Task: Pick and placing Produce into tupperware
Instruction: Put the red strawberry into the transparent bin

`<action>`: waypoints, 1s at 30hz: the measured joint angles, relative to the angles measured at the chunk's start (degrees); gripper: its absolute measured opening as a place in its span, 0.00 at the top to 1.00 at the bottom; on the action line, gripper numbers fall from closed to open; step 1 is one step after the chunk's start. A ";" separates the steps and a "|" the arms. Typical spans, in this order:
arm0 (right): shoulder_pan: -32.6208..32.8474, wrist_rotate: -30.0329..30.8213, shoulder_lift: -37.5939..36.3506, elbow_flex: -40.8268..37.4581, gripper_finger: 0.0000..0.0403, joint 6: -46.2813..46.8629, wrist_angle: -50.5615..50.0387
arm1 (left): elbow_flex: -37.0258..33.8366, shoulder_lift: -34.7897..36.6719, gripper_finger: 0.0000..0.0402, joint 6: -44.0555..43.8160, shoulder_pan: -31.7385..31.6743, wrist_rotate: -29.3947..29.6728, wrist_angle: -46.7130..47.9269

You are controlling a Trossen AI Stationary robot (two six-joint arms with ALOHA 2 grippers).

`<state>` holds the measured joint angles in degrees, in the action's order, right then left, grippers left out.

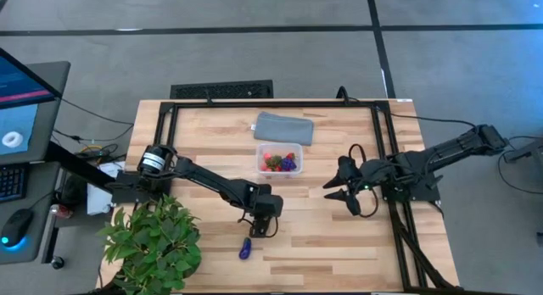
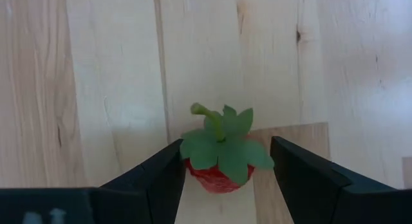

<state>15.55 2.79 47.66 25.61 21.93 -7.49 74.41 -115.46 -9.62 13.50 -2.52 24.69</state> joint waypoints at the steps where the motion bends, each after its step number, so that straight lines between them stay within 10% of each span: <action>1: -0.26 0.00 0.00 0.00 0.53 -0.03 -0.02 | 0.00 0.00 0.46 -0.03 0.00 0.08 -0.02; 30: -0.81 0.00 0.00 0.00 0.53 -0.96 -1.20 | -0.10 0.56 0.62 0.74 -1.80 1.78 -0.85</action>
<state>14.74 2.79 47.66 25.61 20.97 -8.69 74.31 -114.90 -8.88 11.70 -0.74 23.84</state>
